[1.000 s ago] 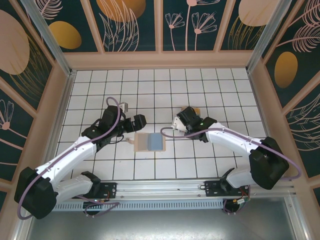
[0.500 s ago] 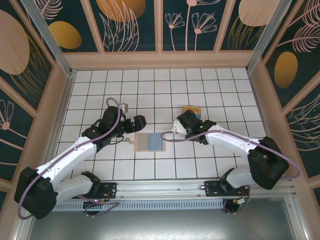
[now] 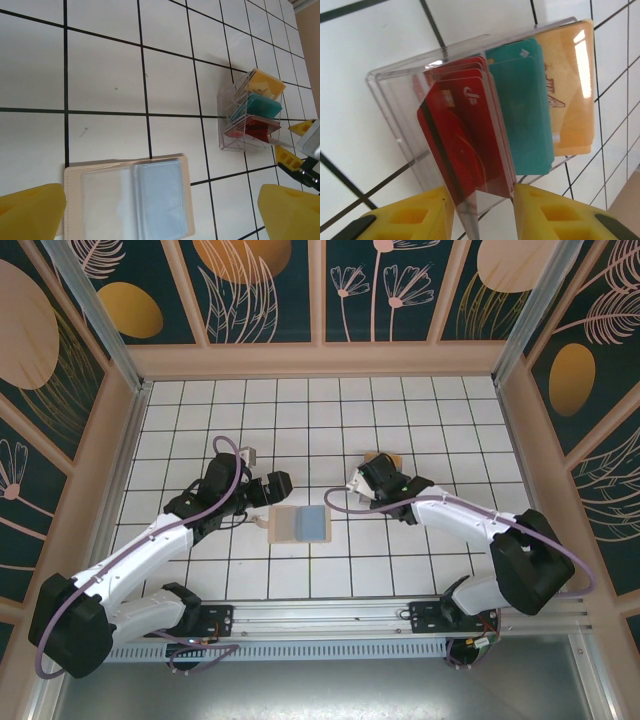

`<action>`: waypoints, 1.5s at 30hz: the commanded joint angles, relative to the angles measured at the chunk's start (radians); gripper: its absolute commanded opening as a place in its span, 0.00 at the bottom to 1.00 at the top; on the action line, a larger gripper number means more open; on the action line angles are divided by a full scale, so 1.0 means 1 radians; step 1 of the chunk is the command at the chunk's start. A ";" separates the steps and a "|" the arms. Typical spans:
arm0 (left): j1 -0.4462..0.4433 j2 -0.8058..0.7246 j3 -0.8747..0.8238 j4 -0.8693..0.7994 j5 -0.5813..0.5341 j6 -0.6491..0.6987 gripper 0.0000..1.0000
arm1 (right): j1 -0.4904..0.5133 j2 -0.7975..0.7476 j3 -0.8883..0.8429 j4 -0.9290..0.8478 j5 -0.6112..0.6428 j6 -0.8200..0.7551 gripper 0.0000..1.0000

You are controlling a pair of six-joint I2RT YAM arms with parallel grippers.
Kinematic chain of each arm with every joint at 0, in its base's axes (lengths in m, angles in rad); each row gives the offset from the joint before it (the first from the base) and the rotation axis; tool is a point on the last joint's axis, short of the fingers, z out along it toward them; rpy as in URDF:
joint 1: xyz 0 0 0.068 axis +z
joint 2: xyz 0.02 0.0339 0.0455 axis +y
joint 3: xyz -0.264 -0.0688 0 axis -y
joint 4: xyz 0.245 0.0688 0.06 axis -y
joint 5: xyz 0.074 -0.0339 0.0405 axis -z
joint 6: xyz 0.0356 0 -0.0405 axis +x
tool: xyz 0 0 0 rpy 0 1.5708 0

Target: Take the credit cards out of the card holder

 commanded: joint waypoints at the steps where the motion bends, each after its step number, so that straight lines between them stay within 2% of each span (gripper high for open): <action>1: 0.000 -0.001 -0.008 0.000 0.000 0.003 0.98 | -0.022 0.014 0.022 0.058 0.050 0.043 0.37; 10: 0.000 -0.007 -0.009 -0.005 -0.012 0.008 0.98 | -0.037 0.021 0.119 0.025 0.090 0.191 0.37; 16: 0.000 0.001 -0.002 -0.013 -0.045 0.005 0.99 | -0.038 -0.029 0.142 0.037 0.107 0.439 0.42; 21: 0.000 -0.005 0.014 -0.036 -0.117 0.011 0.99 | -0.038 -0.151 0.103 0.099 0.117 0.695 0.46; 24: 0.000 -0.007 0.031 -0.052 -0.171 0.017 0.98 | -0.039 -0.260 0.040 0.160 0.133 0.824 0.51; 26: 0.002 -0.010 0.042 -0.069 -0.243 0.025 0.99 | -0.041 -0.340 -0.023 0.210 0.179 0.912 0.64; 27: 0.004 -0.011 0.050 -0.080 -0.279 0.030 0.98 | -0.048 -0.372 -0.051 0.230 0.189 0.943 0.67; 32: 0.020 -0.031 0.064 -0.085 -0.517 0.094 0.98 | -0.132 -0.553 -0.221 0.319 0.218 1.106 0.95; 35: 0.033 -0.051 0.025 -0.015 -0.653 0.171 0.99 | -0.208 -0.616 -0.313 0.406 0.175 1.101 0.98; 38: 0.064 -0.051 -0.018 0.059 -0.757 0.248 0.99 | -0.278 -0.616 -0.379 0.489 0.136 1.076 0.99; 42: 0.131 0.015 -0.030 0.144 -0.830 0.392 0.99 | -0.393 -0.551 -0.418 0.563 0.092 1.066 0.99; 45: 0.214 0.107 -0.033 0.215 -0.850 0.459 0.99 | -0.487 -0.475 -0.467 0.699 0.079 1.037 0.99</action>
